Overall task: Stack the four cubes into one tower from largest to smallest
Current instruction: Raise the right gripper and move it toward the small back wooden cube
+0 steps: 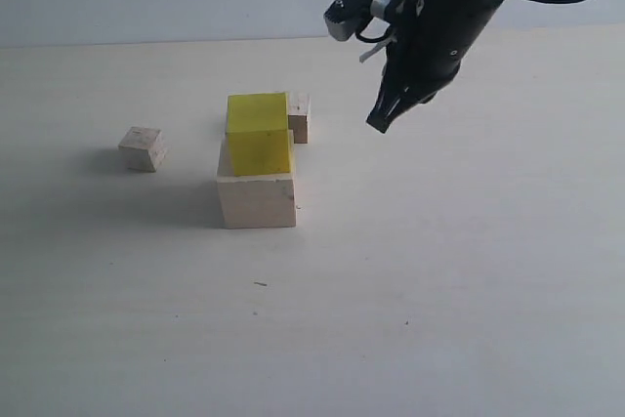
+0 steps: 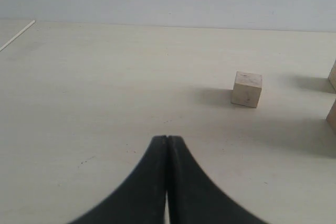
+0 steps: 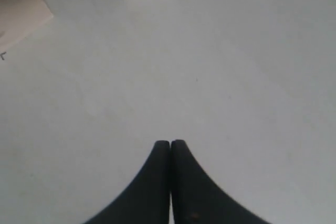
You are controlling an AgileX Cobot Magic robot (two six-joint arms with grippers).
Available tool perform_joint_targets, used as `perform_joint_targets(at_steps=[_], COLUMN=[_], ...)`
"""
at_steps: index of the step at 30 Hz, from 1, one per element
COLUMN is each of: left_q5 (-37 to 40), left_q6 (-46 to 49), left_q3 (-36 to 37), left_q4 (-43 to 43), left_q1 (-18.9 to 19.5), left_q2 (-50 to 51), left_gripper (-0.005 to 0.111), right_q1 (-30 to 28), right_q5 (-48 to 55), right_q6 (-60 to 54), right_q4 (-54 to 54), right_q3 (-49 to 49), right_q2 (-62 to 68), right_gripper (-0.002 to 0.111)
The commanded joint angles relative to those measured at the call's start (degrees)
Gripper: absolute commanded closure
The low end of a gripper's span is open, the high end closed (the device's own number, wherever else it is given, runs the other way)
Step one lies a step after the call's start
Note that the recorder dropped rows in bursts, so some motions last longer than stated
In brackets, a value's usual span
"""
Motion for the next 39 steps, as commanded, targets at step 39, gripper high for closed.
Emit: perform_joint_targets(at_steps=[39], left_q5=[-0.7], left_q6=[-0.2], left_q3=[0.0], left_q4=[-0.3], left_q1=[0.0], left_q2=[-0.4], left_gripper=[0.107], right_q1=[-12.6], right_q5=[2.2], right_q6=[-67.7], right_q4=[56.3], right_q3=[-5.7], right_q2=[11.4], right_gripper=[0.070])
